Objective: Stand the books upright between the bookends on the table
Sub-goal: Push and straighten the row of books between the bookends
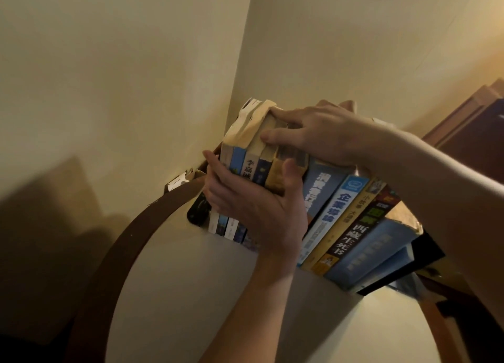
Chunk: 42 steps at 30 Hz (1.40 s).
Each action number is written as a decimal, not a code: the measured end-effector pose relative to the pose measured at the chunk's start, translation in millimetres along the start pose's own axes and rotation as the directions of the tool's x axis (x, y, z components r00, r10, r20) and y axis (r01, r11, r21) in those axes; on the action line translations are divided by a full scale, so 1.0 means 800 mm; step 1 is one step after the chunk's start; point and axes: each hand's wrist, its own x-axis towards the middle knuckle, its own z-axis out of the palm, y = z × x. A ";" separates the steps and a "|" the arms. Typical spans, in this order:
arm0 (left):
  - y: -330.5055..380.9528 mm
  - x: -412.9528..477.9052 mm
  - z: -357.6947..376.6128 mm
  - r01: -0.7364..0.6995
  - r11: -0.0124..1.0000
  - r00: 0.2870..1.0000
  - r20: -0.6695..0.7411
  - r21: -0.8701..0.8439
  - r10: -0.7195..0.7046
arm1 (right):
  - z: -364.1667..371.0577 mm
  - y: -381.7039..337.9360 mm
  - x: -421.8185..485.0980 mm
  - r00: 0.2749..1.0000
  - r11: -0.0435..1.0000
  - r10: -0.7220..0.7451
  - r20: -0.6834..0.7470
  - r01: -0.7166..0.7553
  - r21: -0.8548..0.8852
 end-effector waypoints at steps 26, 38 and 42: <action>-0.012 0.058 -0.059 -0.056 0.984 0.947 0.304 -0.169 0.106 | 0.023 -0.004 -0.091 0.954 0.998 -0.052 -0.295 0.063 0.027; 0.115 0.115 -0.036 -0.795 0.590 0.035 0.961 -0.139 0.274 | 0.065 0.021 -0.182 0.918 0.993 0.097 -0.384 -0.066 0.094; 0.101 0.119 -0.034 -0.748 0.656 -0.002 0.989 -0.099 0.147 | 0.072 0.022 -0.183 0.909 0.989 0.122 -0.399 -0.078 0.124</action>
